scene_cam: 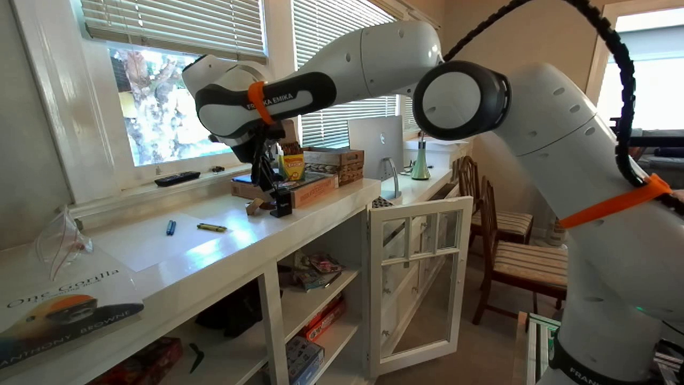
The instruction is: Turn the black object to the right continuously
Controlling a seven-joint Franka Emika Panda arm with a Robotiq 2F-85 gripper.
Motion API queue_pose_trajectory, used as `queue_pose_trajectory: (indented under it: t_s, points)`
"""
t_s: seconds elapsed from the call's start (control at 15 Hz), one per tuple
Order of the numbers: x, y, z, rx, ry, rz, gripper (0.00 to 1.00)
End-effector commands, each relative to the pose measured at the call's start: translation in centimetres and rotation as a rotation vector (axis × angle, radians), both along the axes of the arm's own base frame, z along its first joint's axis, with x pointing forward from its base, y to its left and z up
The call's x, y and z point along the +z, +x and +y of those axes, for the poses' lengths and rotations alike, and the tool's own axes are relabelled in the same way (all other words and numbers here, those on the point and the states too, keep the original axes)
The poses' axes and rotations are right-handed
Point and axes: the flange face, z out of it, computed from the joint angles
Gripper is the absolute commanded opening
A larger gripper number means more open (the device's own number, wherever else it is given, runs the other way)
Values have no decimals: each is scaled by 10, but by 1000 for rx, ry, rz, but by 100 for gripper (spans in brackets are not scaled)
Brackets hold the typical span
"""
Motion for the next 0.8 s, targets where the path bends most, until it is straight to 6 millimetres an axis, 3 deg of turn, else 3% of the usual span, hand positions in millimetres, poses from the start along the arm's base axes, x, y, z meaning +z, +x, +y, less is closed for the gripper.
queue_pose_trajectory:
  t_s: [0.0,0.27,0.73]
  points:
    - [13,3,7,-24,1,-70,100]
    - [35,1,10,-105,60,-156,100]
    - [92,-26,29,-234,234,-313,100]
